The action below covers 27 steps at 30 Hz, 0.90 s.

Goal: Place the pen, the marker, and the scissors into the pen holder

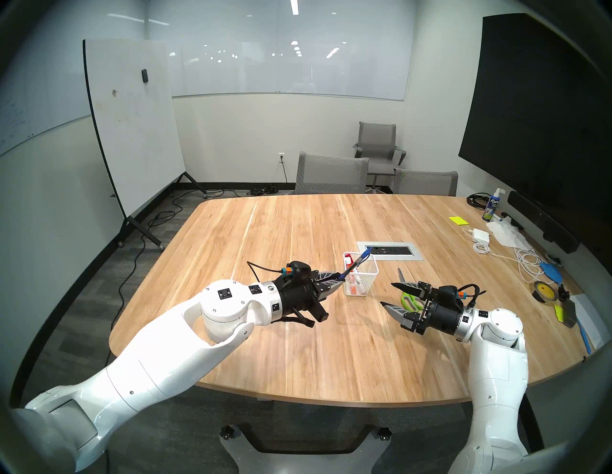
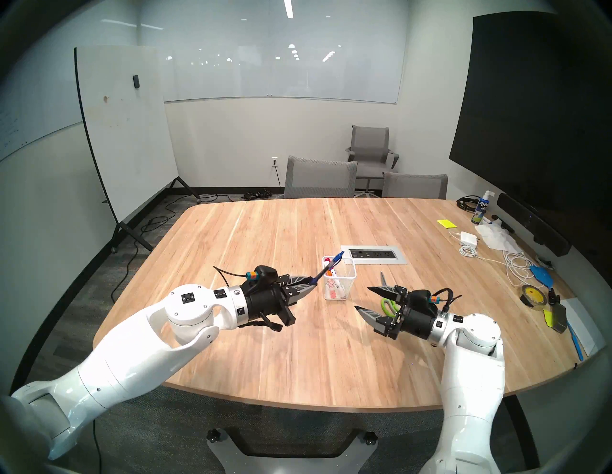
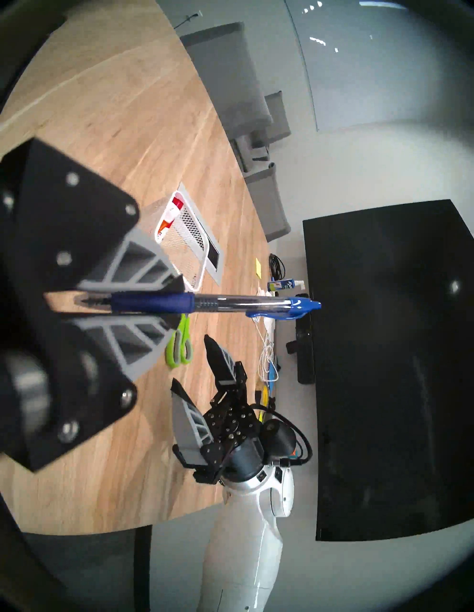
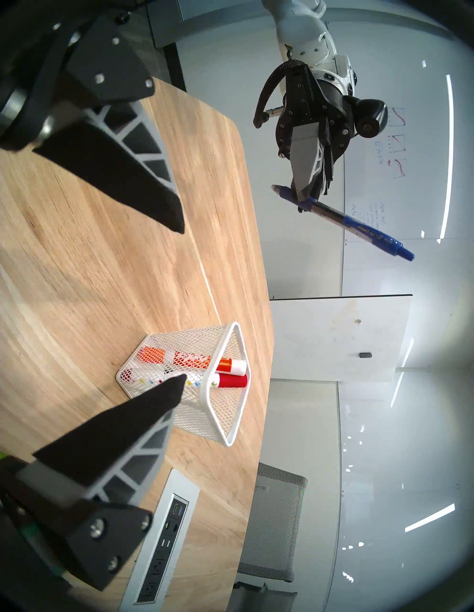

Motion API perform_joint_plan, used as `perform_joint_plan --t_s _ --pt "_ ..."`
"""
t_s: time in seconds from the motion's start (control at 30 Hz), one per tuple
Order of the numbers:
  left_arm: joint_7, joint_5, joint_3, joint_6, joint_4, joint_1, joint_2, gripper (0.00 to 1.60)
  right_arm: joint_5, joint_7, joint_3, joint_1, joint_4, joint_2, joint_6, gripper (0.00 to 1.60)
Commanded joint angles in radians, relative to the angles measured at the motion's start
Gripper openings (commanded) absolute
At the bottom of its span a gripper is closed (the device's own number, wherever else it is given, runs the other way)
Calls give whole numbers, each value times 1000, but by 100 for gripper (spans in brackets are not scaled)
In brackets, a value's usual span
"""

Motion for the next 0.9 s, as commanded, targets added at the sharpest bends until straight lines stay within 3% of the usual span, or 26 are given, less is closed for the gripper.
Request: perform_joint_plan --t_s 0.0,0.6,0.87 --pt "-71 -22 3 -84 52 -27 -41 0 13 -1 -2 15 -31 -1 18 160" --pt "-126 -12 42 -123 125 -58 -86 0 64 -1 -20 35 -111 -10 162 160" --pt "-139 -10 47 -136 133 -61 -93 0 161 -1 -77 9 -118 54 195 160"
